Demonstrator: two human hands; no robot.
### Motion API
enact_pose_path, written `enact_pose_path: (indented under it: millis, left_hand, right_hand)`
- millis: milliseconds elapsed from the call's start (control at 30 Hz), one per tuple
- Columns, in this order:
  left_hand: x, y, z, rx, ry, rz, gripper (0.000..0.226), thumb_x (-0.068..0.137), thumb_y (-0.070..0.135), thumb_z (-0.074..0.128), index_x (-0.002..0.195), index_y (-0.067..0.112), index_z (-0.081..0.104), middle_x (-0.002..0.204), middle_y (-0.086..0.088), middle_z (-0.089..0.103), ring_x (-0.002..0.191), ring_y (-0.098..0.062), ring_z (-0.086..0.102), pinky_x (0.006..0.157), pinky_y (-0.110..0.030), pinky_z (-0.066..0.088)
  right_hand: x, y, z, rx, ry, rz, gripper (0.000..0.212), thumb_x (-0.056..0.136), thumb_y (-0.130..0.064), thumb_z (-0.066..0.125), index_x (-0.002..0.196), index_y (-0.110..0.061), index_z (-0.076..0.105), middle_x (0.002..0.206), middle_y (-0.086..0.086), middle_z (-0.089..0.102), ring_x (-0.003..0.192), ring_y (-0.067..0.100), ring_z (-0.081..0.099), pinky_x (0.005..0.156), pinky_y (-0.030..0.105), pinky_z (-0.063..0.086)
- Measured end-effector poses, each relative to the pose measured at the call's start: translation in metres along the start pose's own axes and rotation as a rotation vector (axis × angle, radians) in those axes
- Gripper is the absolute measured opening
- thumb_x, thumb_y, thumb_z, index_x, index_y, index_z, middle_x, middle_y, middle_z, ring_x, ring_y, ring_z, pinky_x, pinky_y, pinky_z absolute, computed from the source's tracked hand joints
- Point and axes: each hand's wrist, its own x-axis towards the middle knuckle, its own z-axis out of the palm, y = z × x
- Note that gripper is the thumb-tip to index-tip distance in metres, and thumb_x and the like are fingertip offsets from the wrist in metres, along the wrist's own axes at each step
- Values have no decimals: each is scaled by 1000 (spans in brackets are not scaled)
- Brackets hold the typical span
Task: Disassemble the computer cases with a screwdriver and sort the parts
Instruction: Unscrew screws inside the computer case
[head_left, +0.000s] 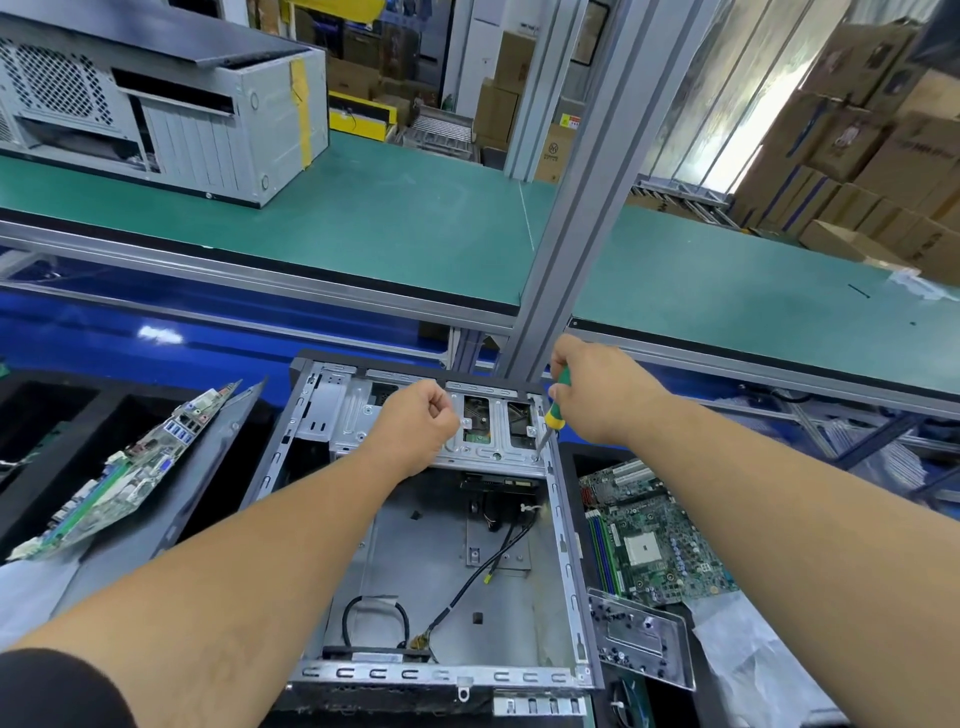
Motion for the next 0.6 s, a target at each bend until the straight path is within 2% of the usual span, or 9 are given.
enact_pose_path:
  millis: [133,233,367,433,600]
  left_hand:
    - [-1,0,0,-6,-3,4,8,82,16,62,79,24,62,64,10,63,50,3,52,51,-19,44]
    - [-3,-2,0,3,-14,8,11,81,15,64,79,25,60,62,11,61,49,0,52,50,-21,44]
    - [-3,-2,-1,1,-30,18,12,79,13,61,76,24,56,59,11,56,47,-1,48,49,-22,42]
    - [-4,-1,-1,-20,-34,16,11,77,12,57,75,23,54,60,10,54,48,-3,44,50,-26,43]
    - [-8,2,0,-3,-38,20,11,78,11,49,75,21,49,65,3,54,59,-18,45,57,-35,42]
  right_hand:
    - [0,-2,-3,-11,26,-17,11,99,-25,59,100,-22,49,80,-10,47,72,14,49,54,32,32]
    - [-2,-6,-5,-22,10,-19,11,99,-23,59,101,-21,49,80,-6,49,70,8,45,53,32,31]
    - [-5,-7,-3,-17,3,-7,11,98,-21,60,101,-21,50,83,-4,50,75,16,48,61,34,35]
    - [-5,-7,-4,-14,-1,-3,10,98,-22,60,101,-21,50,85,-4,51,77,18,49,60,33,34]
    - [-8,-12,-5,-56,-13,14,10,99,-27,57,101,-20,50,89,0,58,83,25,53,63,34,38]
